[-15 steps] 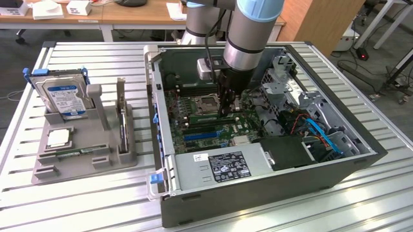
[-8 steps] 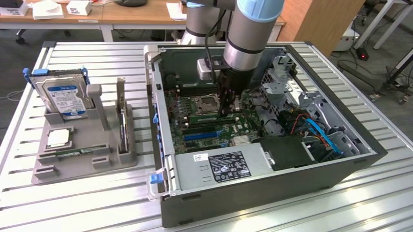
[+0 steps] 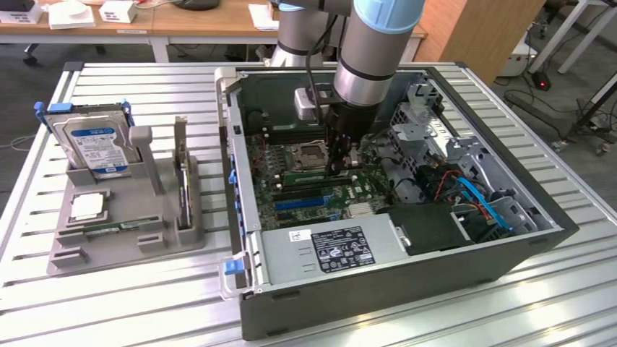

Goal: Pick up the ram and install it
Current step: 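Insert the ram into the slot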

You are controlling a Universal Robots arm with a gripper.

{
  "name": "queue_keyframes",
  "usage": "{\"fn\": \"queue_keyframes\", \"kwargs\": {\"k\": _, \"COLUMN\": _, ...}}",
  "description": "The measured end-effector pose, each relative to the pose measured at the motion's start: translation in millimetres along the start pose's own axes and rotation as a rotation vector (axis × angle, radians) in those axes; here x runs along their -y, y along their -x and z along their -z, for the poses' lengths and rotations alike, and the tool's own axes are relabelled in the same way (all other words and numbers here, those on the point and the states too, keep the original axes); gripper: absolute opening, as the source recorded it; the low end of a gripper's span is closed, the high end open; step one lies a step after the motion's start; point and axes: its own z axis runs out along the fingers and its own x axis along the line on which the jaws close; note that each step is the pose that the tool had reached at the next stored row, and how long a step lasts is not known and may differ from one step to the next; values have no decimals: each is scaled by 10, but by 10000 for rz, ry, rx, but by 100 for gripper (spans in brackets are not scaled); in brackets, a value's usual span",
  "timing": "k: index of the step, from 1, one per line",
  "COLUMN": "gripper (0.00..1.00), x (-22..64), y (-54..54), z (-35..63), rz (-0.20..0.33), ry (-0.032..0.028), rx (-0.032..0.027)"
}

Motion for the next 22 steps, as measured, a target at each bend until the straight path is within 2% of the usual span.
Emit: {"fn": "queue_keyframes", "kwargs": {"k": 22, "gripper": 11, "x": 0, "y": 2, "z": -7, "rz": 0, "ry": 0, "rx": -1}}
